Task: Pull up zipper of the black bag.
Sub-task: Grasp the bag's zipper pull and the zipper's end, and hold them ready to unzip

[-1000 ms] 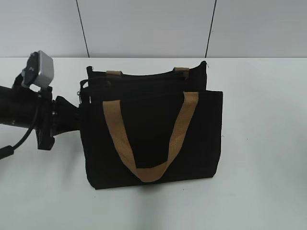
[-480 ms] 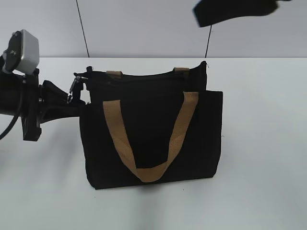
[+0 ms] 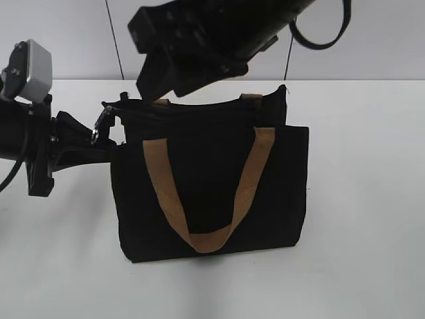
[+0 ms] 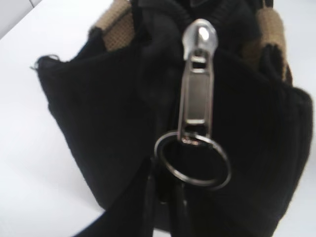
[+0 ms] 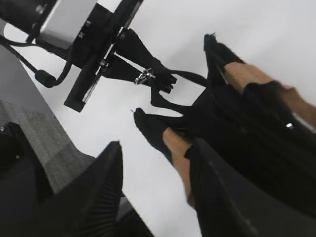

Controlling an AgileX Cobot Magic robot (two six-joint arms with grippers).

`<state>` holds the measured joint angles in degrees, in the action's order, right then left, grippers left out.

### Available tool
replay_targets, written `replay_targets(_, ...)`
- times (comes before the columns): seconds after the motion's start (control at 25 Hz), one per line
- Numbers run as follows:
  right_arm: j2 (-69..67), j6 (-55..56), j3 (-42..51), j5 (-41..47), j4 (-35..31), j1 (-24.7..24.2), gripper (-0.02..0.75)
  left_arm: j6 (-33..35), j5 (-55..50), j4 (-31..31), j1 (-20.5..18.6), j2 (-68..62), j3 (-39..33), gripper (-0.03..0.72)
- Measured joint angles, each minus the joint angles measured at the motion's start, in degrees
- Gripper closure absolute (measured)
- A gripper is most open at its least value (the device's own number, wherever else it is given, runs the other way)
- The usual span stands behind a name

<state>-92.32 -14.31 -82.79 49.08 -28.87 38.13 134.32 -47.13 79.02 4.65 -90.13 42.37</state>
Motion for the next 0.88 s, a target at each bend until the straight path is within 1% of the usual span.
replay_targets(0.08, -1.5, 4.5, 0.0, -0.1, -0.1, 0.8, 0.396, 0.0, 0.0, 0.0, 0.0, 0.0, 0.0, 0.659)
replay_targets(0.24, -1.9, 7.0, 0.0, -0.4, -0.7, 1.3, 0.398, 0.0, 1.5, -0.4, 0.0, 0.9, 0.0, 0.659)
replay_targets(0.48, -1.9, 7.1, -0.1, -2.9, -6.0, 1.3, 0.399, 0.0, 6.6, -0.7, -0.1, 6.5, 0.0, 0.659)
replay_targets(0.72, -1.9, 6.3, -0.1, -4.8, -11.1, 1.3, 0.4, 0.0, 7.0, -5.1, -0.1, 10.0, 0.0, 0.659)
replay_targets(0.88, -1.9, 4.7, -0.1, -5.0, -12.2, 1.3, 0.4, 0.0, 7.5, -6.1, -0.1, 11.4, 0.0, 0.659)
